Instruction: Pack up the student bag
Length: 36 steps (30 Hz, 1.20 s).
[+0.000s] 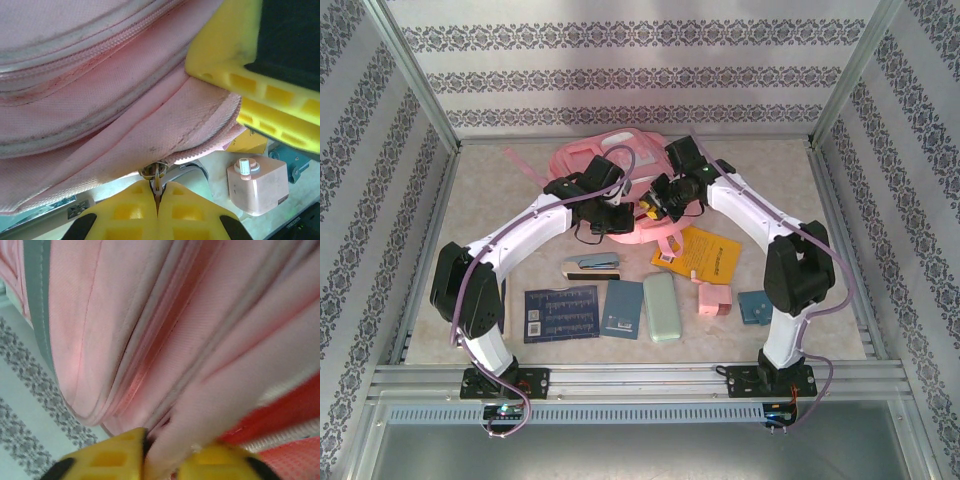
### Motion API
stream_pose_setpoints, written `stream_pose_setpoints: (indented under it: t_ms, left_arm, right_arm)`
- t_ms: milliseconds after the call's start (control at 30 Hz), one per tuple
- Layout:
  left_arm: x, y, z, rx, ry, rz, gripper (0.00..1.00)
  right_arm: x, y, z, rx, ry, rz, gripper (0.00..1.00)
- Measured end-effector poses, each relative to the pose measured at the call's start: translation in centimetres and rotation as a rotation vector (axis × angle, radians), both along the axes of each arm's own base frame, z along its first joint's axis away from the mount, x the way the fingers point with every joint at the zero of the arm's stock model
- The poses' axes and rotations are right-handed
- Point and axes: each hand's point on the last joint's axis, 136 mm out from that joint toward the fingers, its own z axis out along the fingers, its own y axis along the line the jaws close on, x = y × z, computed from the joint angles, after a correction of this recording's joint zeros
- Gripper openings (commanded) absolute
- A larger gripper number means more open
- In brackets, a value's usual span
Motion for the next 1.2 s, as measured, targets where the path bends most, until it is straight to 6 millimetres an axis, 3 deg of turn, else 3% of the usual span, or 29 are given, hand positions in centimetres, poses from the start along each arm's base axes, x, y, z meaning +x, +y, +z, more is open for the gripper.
stream_pose_setpoints:
  t_ms: [67,433,767,1200]
  left_arm:
    - [0.0,0.0,0.0,0.002,-0.003,0.001,0.0]
    - [-0.6,1.6,-0.6,0.02,-0.008,0.025,0.0]
    - [1.1,5.1,-0.9,0.033,-0.01,0.097,0.0]
    - [3.7,10.3,-1.3,-0.009,0.012,0.232,0.0]
  right_arm:
    - [0.0,-0.3,-0.2,-0.015,0.001,-0.005,0.0]
    - [0.6,-2.2,0.7,-0.008,-0.014,-0.038,0.0]
    - [1.5,-3.8,2.3,0.037,-0.04,-0.052,0.0]
    - [2.3,-3.9,5.5,0.074,-0.193,0.133,0.0]
